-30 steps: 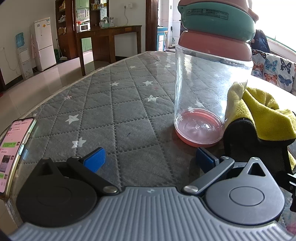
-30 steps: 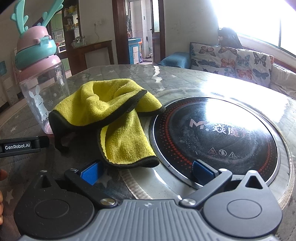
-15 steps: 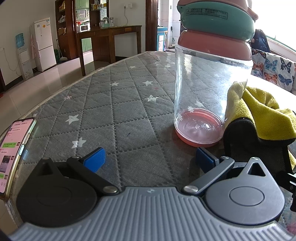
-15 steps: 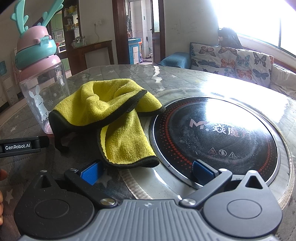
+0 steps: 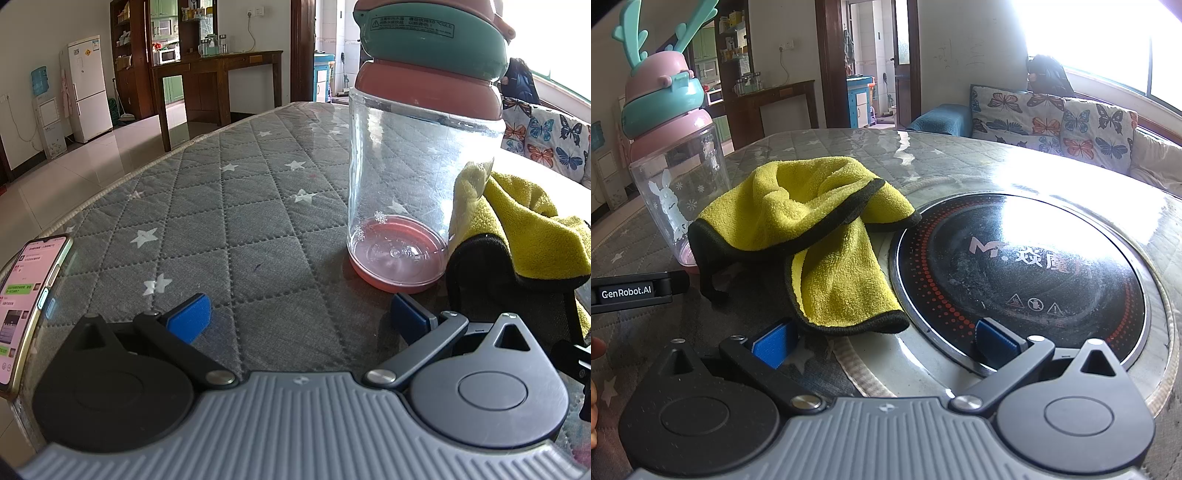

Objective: Clean container

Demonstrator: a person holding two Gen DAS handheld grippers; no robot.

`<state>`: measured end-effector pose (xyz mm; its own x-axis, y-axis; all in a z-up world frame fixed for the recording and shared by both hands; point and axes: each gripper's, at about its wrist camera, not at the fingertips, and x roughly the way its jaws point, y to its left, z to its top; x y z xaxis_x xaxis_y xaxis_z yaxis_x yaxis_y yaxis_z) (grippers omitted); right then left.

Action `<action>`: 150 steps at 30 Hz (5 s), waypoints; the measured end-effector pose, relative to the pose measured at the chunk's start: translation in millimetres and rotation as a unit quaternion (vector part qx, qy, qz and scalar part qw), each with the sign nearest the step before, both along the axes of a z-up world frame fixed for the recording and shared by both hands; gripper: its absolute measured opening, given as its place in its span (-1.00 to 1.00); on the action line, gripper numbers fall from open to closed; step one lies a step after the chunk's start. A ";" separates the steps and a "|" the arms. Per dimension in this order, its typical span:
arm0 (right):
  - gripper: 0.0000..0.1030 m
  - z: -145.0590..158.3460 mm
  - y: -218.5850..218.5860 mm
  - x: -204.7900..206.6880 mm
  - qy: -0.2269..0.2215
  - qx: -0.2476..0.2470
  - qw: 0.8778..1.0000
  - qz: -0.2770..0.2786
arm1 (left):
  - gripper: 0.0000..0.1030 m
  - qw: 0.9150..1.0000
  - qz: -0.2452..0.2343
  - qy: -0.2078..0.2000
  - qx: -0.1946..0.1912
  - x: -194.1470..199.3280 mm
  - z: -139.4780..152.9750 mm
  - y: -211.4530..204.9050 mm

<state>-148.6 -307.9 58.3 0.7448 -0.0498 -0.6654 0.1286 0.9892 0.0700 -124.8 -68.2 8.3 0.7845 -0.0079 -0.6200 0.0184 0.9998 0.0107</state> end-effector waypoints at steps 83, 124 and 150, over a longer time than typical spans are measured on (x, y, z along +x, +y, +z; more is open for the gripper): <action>1.00 0.1 1.8 0.1 0.000 -0.001 1.000 -0.001 | 1.00 1.000 0.000 0.000 -0.001 -0.5 4.0 0.9; 1.00 1.5 0.1 -0.6 0.001 -0.002 1.000 -0.001 | 1.00 1.000 0.000 0.000 -0.002 -0.1 3.9 0.8; 1.00 10.7 21.7 -27.2 -0.016 -0.017 1.000 0.002 | 1.00 1.000 0.021 0.008 0.004 -28.4 17.2 15.1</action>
